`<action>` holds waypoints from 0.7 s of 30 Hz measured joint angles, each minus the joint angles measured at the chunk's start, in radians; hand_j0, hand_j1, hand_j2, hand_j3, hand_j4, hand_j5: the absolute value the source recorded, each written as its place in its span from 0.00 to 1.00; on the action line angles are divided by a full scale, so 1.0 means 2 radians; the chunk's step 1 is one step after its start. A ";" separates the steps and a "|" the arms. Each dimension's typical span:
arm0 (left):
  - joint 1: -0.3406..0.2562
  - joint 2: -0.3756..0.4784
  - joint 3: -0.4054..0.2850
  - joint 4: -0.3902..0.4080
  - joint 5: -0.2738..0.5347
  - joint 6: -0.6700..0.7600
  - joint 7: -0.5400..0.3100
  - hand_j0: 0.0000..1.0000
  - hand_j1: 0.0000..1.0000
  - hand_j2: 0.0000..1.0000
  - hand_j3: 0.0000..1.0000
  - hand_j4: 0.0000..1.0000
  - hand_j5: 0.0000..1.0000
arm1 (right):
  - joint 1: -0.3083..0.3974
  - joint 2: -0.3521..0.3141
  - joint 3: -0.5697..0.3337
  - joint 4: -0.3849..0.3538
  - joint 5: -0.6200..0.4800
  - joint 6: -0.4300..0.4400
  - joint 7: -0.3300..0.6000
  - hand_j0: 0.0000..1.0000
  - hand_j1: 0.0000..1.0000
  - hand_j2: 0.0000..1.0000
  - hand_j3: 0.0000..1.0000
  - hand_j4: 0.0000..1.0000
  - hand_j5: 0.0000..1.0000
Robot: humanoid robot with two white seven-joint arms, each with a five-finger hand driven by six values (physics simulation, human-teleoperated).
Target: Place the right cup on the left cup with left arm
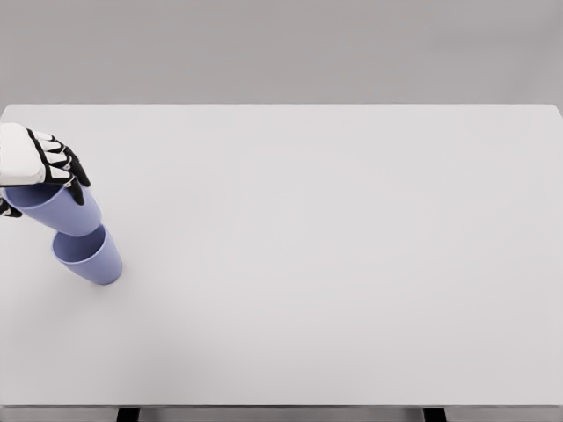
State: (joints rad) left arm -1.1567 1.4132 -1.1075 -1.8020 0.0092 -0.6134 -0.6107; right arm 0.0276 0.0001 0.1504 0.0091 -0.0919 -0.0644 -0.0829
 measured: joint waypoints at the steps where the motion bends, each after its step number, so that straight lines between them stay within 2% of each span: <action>1: 0.005 0.001 0.001 0.000 0.002 0.001 0.000 0.63 0.63 0.63 0.63 0.63 0.63 | 0.000 0.000 0.000 0.000 0.000 0.000 0.000 1.00 1.00 1.00 1.00 1.00 1.00; 21: 0.016 0.023 0.000 0.000 0.000 0.000 0.000 0.63 0.63 0.63 0.63 0.63 0.63 | 0.000 0.000 0.000 0.000 0.000 0.000 0.000 1.00 1.00 1.00 1.00 1.00 1.00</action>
State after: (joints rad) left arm -1.1245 1.4590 -1.1080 -1.8026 0.0090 -0.6135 -0.6110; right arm 0.0276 0.0001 0.1504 0.0091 -0.0919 -0.0644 -0.0829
